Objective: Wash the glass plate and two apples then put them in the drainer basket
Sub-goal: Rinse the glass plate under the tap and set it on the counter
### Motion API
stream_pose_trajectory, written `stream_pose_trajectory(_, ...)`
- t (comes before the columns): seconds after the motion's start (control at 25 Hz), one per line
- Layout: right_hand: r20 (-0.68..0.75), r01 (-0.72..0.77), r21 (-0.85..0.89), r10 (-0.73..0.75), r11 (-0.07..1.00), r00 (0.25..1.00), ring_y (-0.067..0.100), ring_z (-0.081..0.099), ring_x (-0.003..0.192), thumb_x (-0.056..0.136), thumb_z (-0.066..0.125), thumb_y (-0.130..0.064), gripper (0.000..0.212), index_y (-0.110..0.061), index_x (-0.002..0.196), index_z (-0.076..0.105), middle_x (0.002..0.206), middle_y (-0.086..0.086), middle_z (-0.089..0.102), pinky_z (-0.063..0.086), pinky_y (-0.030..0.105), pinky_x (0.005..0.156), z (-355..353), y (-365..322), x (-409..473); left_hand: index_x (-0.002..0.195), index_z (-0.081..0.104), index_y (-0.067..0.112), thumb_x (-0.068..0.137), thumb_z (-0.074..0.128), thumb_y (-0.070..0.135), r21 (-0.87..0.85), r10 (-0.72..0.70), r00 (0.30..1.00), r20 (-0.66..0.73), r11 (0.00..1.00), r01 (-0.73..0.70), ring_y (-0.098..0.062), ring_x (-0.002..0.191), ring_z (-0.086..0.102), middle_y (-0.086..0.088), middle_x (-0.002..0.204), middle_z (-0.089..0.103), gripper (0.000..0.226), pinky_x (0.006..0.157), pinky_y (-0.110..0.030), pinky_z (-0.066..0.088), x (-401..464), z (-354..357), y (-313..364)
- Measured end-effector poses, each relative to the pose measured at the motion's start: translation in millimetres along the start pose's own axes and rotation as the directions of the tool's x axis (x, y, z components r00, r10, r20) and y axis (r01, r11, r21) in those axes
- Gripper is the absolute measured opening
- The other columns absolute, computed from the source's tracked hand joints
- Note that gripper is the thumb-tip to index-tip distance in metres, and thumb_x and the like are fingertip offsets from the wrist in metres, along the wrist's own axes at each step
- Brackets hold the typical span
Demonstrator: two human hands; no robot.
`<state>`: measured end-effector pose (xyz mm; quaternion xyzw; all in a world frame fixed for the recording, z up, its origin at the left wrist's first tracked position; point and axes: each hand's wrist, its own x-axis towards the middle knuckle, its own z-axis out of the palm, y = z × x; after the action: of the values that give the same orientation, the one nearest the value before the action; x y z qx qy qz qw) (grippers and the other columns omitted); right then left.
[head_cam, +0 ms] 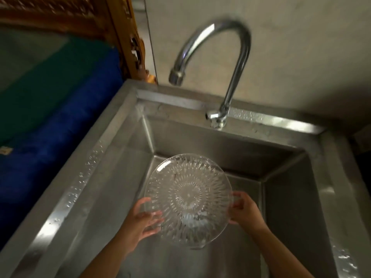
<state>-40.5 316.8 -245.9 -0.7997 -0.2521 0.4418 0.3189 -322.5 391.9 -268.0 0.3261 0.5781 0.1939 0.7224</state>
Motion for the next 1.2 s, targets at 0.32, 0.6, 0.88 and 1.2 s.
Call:
stream_pose_trajectory(0.32,0.269,-0.219,0.807,-0.012,0.548,0.963,0.031,0.029,0.14,0.096,0.034,-0.015,0.052,0.002,0.143,0.022,0.153,0.021,0.026,0.025,0.038,0.117,-21,-177,11,0.112,0.054,0.03,0.075,0.068,0.006,-0.005,0.147,0.989,-0.027,0.989,-0.147,-0.03,0.092,0.071,-0.013,0.104,0.072,0.047,0.072,-0.043,0.058,-42,-15,42)
stream_pose_trajectory(0.6,0.233,-0.26,0.846,0.116,0.465,0.966,0.029,0.051,0.114,0.09,0.029,0.004,0.043,0.004,0.133,0.036,0.128,0.02,0.046,0.044,0.029,0.1,-11,-235,19,0.11,0.053,0.033,0.083,0.061,0.006,-0.026,0.167,0.984,-0.068,0.985,-0.169,-0.023,0.084,0.073,-0.009,0.1,0.074,0.039,0.061,-0.034,0.058,-50,-22,40)
stream_pose_trajectory(0.88,-0.033,-0.015,0.188,0.022,0.982,0.999,0.025,0.06,0.091,0.091,0.048,-0.015,0.036,-0.001,0.125,0.048,0.114,0.017,0.058,0.054,0.038,0.077,-2,-211,19,0.111,0.054,0.033,0.083,0.062,0.008,0.018,0.17,0.985,-0.045,0.985,-0.169,-0.021,0.084,0.074,-0.006,0.101,0.073,0.039,0.064,-0.033,0.058,-53,-17,37)
stream_pose_trajectory(1.2,0.203,-0.18,0.514,0.084,0.839,0.975,0.026,0.061,0.081,0.088,0.046,0.007,0.043,-0.018,0.123,0.046,0.095,0.01,0.061,0.049,0.035,0.064,54,-78,-7,0.13,0.048,0.025,0.087,0.056,0.014,0.497,0.53,0.848,0.004,0.734,-0.462,-0.014,0.079,0.072,0.001,0.095,0.072,0.045,0.068,-0.035,0.061,-68,-30,124)
